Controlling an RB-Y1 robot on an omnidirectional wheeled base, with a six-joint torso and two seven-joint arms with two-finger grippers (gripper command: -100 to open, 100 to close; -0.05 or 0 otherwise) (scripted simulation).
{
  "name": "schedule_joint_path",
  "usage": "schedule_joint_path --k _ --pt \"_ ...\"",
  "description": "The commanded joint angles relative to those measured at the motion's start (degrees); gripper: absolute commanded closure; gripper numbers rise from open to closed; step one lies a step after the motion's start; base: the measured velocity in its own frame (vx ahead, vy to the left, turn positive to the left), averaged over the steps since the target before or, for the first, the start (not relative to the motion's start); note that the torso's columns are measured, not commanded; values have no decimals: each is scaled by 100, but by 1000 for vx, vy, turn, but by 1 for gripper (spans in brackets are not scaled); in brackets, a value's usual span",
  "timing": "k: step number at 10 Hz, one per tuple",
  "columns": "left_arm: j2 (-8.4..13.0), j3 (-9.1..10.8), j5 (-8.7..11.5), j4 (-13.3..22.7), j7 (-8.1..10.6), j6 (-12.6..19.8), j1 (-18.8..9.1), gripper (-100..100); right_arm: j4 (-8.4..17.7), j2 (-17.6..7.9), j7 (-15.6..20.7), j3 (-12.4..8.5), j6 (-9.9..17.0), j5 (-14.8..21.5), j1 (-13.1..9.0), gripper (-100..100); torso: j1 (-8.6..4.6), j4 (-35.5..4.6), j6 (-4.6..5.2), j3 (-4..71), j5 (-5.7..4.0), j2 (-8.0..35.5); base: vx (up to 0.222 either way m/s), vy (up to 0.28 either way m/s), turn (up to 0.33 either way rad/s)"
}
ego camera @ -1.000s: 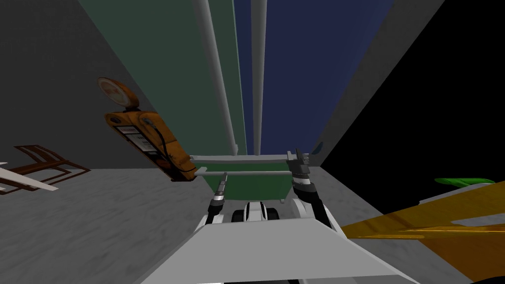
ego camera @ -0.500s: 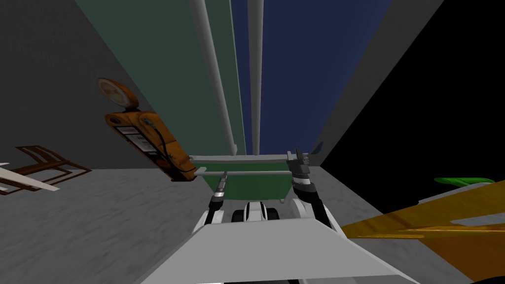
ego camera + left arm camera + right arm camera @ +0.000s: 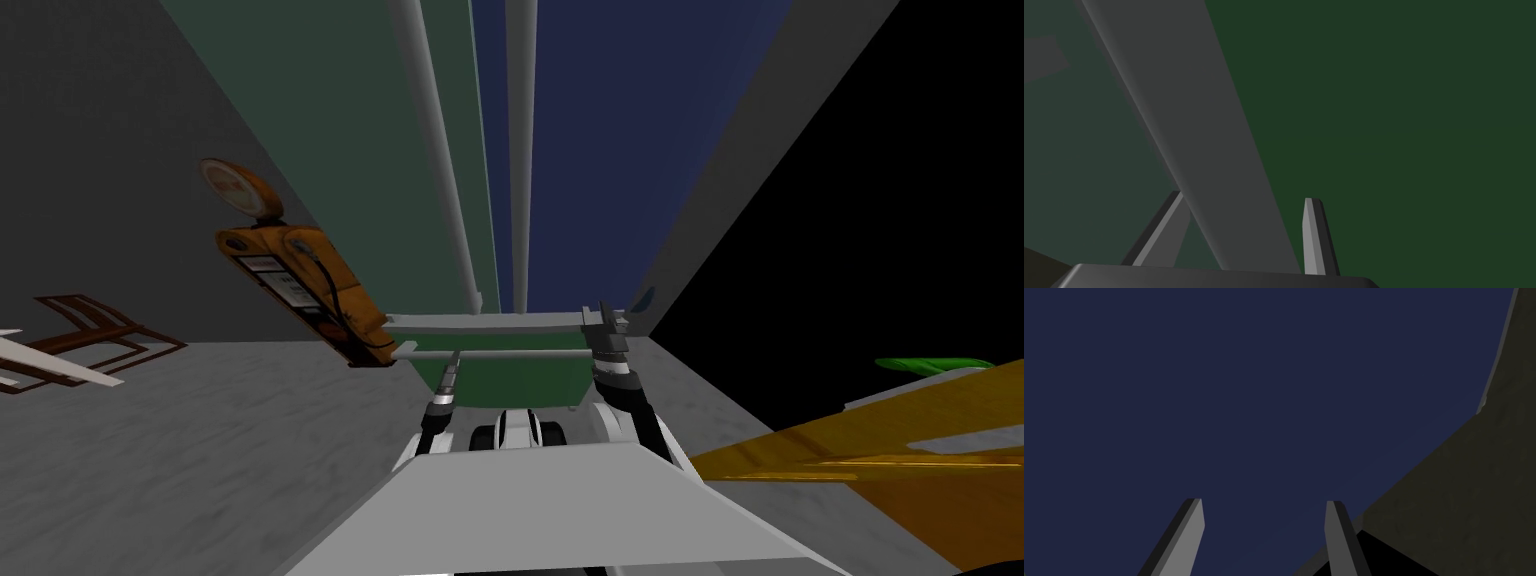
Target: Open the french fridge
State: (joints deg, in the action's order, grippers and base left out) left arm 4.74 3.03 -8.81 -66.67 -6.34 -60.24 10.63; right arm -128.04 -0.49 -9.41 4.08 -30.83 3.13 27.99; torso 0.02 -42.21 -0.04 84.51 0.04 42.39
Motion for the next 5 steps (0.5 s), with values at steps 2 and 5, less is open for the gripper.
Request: schedule_joint_path --k 2,5 --pt "85 -6 -6 -145 98 326 -74 100 0 0 0 0 0 0 -1 0 -2 -11 -1 -12 -4 18 -188 -7 20" --pt "136 -18 -11 -186 164 372 -44 100 0 0 0 0 0 0 0 0 -17 -15 6 21 -17 -32 -150 -15 23"
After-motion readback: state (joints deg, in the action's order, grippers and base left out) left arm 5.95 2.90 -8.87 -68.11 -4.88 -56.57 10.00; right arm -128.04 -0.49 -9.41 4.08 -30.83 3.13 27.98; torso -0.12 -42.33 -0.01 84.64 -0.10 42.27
